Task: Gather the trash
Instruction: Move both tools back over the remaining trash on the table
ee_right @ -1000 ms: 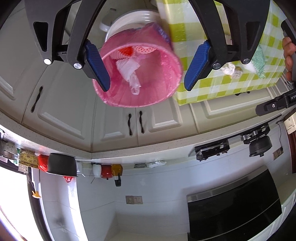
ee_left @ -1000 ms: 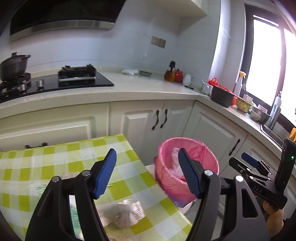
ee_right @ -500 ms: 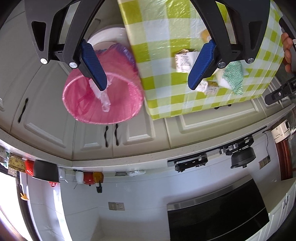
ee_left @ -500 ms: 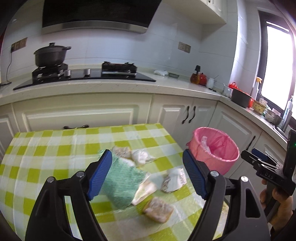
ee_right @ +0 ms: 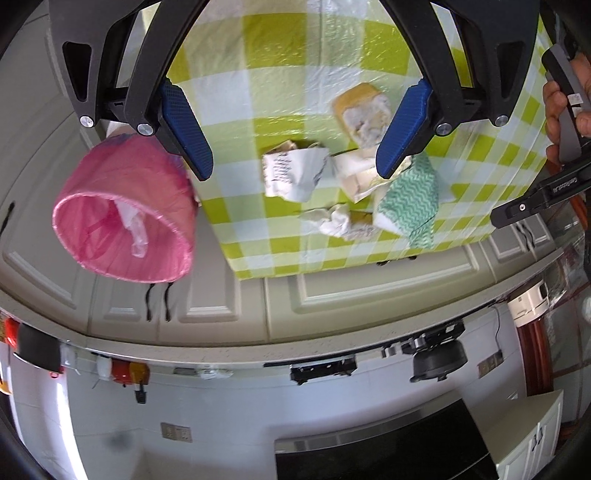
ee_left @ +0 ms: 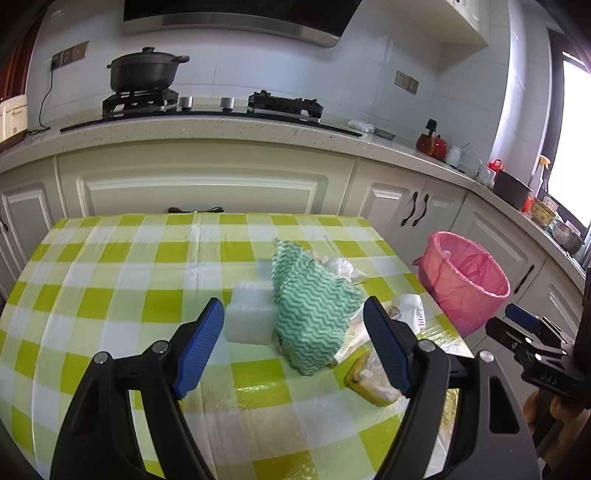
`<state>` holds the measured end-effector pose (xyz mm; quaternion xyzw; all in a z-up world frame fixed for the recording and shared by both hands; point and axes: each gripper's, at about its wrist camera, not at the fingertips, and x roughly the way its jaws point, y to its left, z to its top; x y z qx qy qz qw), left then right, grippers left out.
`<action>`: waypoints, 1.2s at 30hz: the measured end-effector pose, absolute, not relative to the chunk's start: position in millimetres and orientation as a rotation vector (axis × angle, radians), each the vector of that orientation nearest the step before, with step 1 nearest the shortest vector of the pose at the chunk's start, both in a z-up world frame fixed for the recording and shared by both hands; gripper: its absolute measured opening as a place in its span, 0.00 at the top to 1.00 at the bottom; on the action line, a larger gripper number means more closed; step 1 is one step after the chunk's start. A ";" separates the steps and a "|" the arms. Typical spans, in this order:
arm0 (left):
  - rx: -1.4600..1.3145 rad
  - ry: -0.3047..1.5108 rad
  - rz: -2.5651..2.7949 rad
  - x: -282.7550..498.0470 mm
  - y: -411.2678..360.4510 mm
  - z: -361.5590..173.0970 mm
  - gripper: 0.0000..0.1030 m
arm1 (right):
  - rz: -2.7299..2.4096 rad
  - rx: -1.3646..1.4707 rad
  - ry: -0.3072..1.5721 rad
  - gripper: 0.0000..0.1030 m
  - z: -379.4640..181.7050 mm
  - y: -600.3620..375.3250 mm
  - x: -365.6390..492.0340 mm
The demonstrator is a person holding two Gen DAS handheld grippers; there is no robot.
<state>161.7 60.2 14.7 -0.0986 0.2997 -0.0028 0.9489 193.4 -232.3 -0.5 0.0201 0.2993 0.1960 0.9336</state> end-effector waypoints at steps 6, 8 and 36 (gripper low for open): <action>-0.224 0.640 0.001 166.9 72.9 -1.9 0.28 | 0.450 0.007 0.661 0.18 -18.6 -202.2 192.9; -0.232 0.651 -0.003 169.2 75.4 -7.4 0.28 | 0.464 0.000 0.674 0.18 -24.1 -194.8 193.0; -0.226 0.813 0.001 243.9 93.5 -69.1 0.38 | 0.538 -0.133 0.870 0.28 -90.9 -129.9 223.4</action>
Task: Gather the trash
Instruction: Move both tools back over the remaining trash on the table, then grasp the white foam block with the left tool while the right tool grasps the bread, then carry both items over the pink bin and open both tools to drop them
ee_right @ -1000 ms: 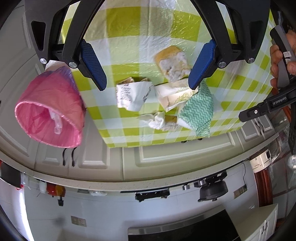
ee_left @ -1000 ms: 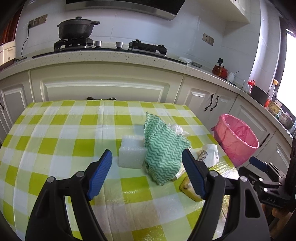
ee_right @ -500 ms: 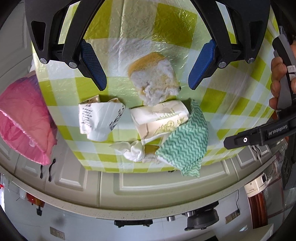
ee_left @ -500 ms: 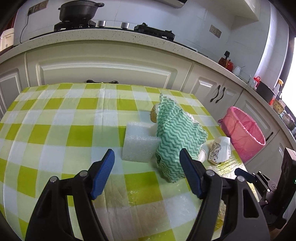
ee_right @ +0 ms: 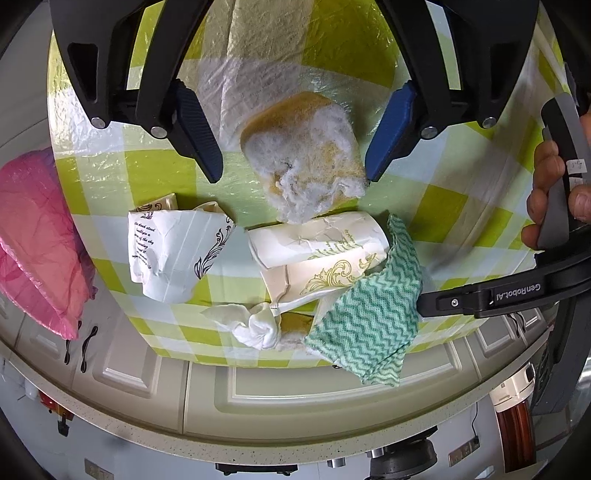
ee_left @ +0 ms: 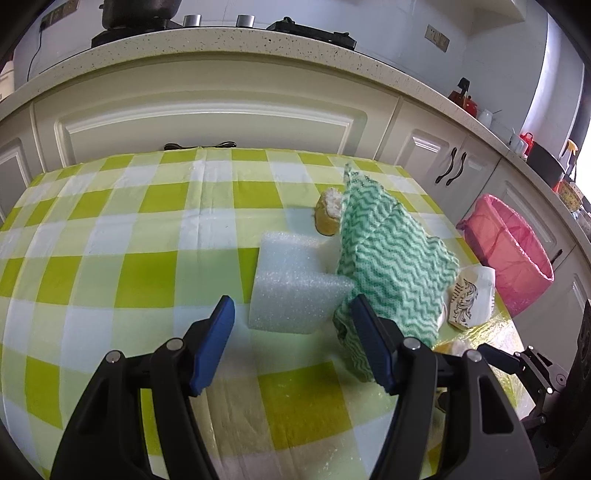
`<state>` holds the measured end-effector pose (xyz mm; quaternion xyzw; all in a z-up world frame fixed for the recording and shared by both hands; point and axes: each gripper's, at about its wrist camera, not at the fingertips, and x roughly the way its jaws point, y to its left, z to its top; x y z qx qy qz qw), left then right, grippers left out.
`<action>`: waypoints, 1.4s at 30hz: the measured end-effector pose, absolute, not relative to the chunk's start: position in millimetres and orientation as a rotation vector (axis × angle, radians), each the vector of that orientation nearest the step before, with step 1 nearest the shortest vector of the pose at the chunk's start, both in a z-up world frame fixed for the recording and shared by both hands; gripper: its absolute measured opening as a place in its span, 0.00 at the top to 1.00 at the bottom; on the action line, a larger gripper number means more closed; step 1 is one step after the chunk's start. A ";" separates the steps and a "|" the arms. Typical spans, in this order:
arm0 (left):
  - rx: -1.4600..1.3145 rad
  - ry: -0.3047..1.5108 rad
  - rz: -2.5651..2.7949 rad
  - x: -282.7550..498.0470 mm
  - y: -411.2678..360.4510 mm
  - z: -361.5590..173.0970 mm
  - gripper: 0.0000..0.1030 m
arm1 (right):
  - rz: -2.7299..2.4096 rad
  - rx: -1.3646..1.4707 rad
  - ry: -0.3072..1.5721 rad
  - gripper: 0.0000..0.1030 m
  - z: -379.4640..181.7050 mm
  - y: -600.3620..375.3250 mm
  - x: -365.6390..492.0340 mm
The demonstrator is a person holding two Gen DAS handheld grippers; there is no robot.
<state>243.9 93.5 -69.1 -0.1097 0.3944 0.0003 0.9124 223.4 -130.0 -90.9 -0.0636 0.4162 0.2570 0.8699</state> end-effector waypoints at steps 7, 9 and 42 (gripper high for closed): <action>-0.202 0.825 0.003 256.0 95.3 -74.9 0.38 | 0.564 -0.145 0.880 0.43 -92.7 -126.6 222.6; -0.205 0.821 0.006 256.4 96.8 -75.0 0.35 | 0.563 -0.147 0.879 0.44 -92.1 -126.4 222.3; -0.218 0.720 0.105 214.2 131.4 -17.6 0.51 | 0.482 -0.045 0.739 0.47 -29.9 -173.6 224.3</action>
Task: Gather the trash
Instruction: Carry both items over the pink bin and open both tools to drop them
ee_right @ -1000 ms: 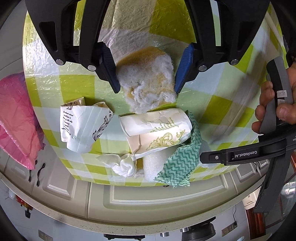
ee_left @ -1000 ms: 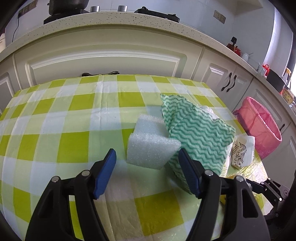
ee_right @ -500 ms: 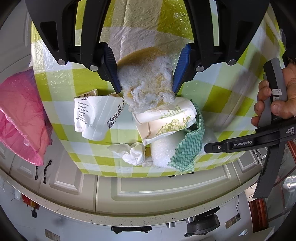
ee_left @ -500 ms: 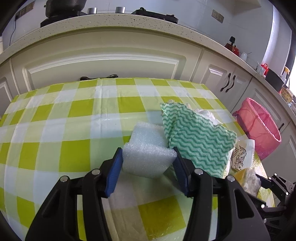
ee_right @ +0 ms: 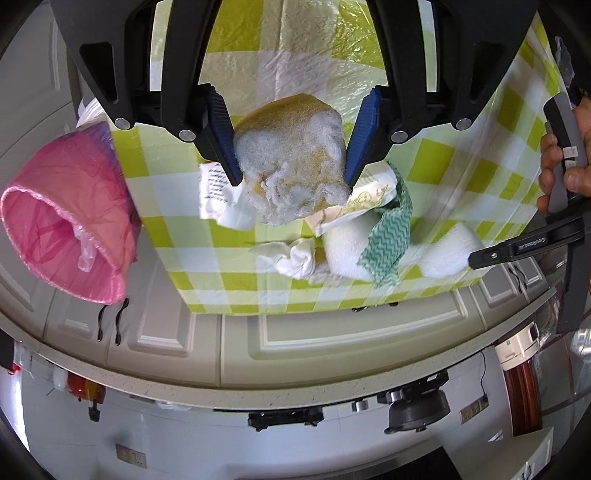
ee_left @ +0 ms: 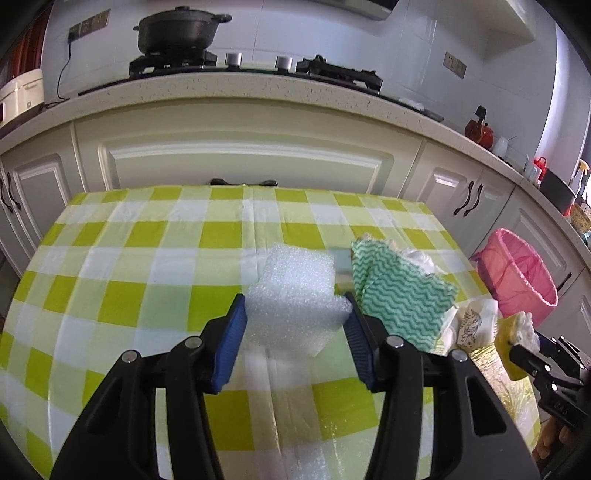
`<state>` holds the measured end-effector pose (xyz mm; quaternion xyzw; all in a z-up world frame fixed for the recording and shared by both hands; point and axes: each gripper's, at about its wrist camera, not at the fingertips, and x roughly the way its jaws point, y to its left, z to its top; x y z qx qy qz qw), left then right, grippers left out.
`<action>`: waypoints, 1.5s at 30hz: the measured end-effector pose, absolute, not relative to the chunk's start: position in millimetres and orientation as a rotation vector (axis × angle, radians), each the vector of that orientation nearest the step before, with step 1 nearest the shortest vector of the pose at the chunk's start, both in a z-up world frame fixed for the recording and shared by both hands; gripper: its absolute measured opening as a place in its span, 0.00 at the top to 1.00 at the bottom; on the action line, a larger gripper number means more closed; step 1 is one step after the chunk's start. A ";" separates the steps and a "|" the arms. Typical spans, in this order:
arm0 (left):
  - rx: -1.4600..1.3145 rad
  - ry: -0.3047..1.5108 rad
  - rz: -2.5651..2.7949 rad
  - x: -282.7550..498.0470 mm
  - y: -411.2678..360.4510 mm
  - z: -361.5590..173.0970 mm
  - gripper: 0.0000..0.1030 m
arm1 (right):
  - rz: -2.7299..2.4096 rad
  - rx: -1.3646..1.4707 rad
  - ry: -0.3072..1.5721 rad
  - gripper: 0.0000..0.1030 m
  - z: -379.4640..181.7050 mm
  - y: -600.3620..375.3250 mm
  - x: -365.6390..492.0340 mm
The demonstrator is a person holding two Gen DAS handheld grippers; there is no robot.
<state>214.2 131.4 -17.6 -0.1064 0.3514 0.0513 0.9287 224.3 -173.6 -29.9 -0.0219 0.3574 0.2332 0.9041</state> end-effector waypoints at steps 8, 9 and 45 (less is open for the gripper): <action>-0.189 0.635 0.065 209.5 103.0 29.5 0.51 | 0.428 -0.009 0.681 0.47 -7.5 -204.0 230.4; -0.183 0.627 0.056 210.7 97.1 34.5 0.51 | 0.420 -0.003 0.674 0.47 -4.6 -208.9 232.0; -0.101 0.635 -0.399 372.9 -211.4 90.3 0.51 | 0.132 0.125 0.568 0.47 49.1 -433.0 351.7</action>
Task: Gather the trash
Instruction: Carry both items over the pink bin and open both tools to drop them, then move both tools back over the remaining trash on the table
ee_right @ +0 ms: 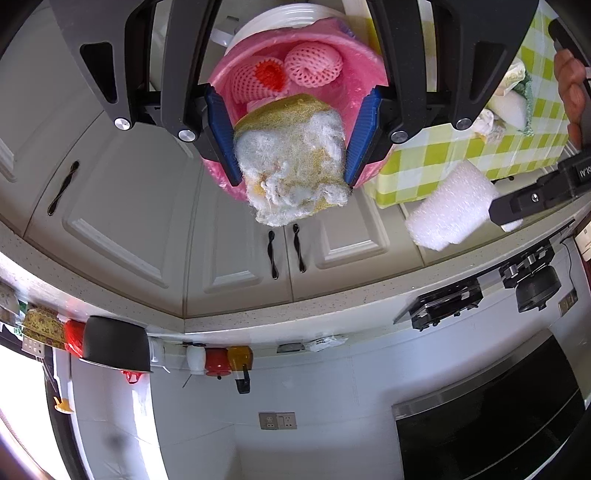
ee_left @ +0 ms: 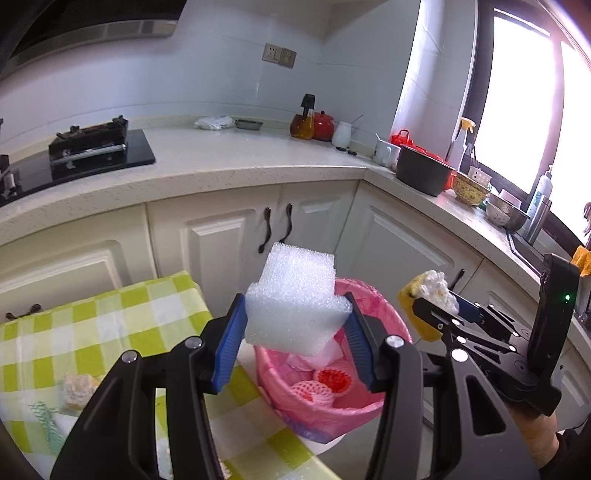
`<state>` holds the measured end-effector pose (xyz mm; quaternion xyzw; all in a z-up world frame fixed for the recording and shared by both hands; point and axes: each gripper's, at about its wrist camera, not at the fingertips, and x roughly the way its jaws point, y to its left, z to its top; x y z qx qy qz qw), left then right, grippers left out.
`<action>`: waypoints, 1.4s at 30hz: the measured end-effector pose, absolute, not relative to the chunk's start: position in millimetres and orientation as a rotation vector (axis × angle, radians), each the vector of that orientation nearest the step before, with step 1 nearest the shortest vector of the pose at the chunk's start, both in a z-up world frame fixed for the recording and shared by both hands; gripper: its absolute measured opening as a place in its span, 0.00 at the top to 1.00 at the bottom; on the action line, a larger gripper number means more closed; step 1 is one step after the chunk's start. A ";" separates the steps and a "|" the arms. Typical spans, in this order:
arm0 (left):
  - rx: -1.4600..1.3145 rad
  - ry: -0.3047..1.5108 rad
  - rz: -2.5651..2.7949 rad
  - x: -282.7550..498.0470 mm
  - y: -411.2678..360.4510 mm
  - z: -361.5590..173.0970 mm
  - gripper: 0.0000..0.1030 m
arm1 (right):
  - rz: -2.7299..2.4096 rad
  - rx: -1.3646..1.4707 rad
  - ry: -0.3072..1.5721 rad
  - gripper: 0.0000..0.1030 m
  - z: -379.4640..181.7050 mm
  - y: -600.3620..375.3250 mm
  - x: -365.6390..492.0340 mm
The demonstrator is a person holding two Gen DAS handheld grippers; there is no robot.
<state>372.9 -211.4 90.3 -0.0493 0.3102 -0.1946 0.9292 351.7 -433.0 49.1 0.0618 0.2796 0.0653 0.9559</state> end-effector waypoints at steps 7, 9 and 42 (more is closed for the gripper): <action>-0.130 0.679 -0.442 393.9 -239.0 76.6 0.49 | 0.126 0.131 0.580 0.46 43.7 -443.9 370.5; -0.142 0.694 -0.447 399.3 -243.7 71.6 0.48 | 0.115 0.131 0.582 0.42 42.6 -446.1 373.4; -0.165 0.637 -0.244 288.4 -95.2 58.4 0.38 | 0.181 0.124 0.567 0.19 31.7 -380.7 289.0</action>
